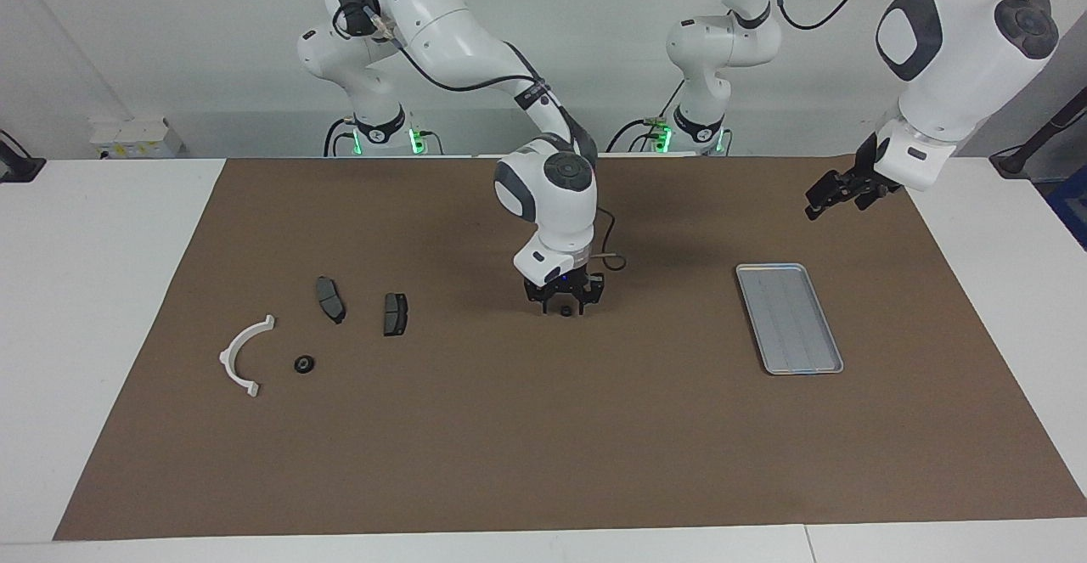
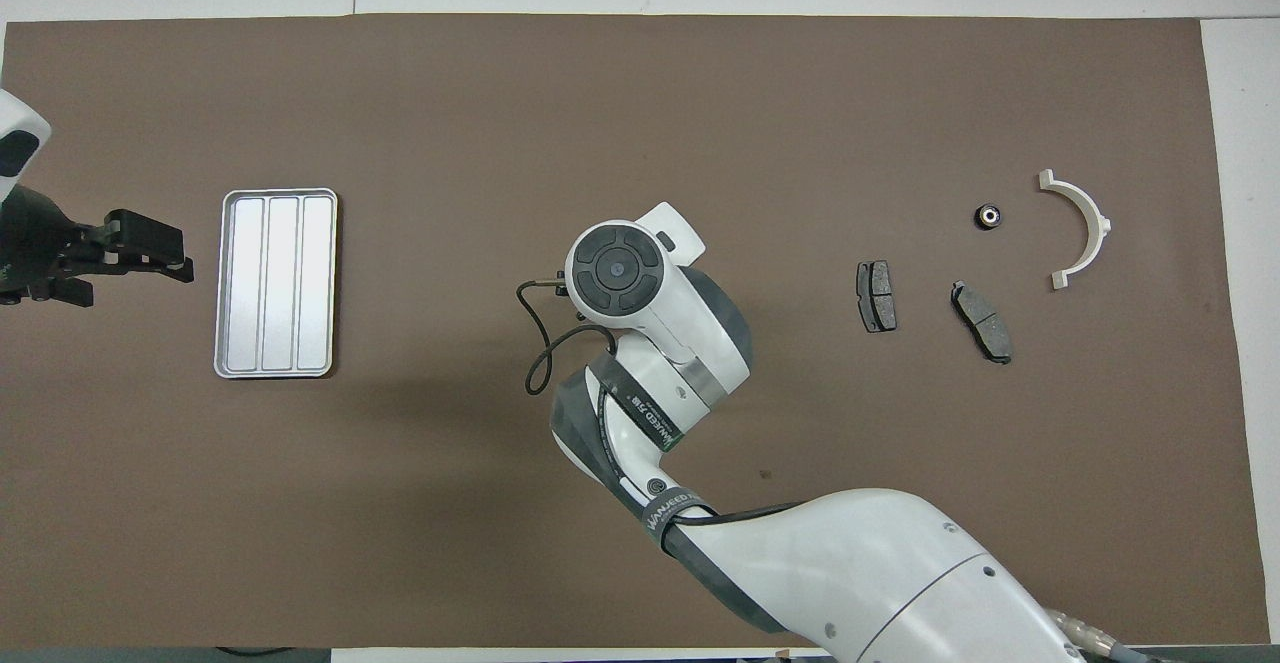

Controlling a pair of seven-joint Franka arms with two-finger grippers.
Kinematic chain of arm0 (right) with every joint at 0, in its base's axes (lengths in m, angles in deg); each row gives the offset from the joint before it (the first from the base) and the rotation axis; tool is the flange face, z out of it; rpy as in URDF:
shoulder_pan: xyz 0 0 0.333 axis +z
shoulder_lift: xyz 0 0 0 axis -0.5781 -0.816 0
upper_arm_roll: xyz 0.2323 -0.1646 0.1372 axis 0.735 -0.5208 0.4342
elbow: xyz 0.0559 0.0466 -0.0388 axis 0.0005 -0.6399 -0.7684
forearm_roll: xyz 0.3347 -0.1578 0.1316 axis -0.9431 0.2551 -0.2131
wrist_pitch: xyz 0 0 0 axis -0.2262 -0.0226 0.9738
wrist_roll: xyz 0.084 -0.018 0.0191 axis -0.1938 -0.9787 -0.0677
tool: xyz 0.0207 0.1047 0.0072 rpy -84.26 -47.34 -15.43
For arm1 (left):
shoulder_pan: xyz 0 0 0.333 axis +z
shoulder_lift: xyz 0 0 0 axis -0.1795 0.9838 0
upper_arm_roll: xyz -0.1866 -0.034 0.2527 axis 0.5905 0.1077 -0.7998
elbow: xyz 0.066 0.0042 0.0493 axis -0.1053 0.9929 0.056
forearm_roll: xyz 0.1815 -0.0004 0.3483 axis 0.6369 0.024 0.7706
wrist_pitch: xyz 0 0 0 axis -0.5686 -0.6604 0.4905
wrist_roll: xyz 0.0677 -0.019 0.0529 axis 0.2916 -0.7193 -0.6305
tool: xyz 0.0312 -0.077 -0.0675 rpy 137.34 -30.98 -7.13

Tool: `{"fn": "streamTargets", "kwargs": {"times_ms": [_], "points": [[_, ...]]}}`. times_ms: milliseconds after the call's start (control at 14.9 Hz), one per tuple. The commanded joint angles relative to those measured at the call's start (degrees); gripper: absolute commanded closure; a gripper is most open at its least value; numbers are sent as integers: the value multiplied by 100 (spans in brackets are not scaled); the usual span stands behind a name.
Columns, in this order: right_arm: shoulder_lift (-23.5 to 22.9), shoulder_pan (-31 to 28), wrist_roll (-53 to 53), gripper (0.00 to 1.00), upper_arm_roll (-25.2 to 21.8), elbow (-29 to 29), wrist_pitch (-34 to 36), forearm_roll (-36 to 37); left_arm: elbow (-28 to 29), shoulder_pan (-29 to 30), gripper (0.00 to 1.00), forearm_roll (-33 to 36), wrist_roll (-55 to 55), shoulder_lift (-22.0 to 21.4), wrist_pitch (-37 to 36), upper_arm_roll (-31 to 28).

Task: Place bearing gear from tray to pile

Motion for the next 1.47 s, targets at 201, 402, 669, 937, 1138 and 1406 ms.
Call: {"fn": "streamTargets", "kwargs": {"times_ms": [201,402,669,937,1138,1406], "points": [[36,-52,231,26,51,-163,-184,-11,-153,79,0,77,71,-105,-66,76],[36,-43,231,37,60,-207,-254,-11,-170,79,0,77,62,-113,-23,68],[28,-43,231,62,60,-242,-298,-19,-153,52,0,77,53,-122,-14,68],[28,-52,292,100,60,-233,-290,-90,-127,43,0,77,53,-140,-22,68],[36,-122,468,100,60,-111,-71,-90,-109,43,0,77,53,-148,4,68],[115,-613,1143,100,60,477,719,-107,-100,43,0,77,62,-148,39,76]]}}
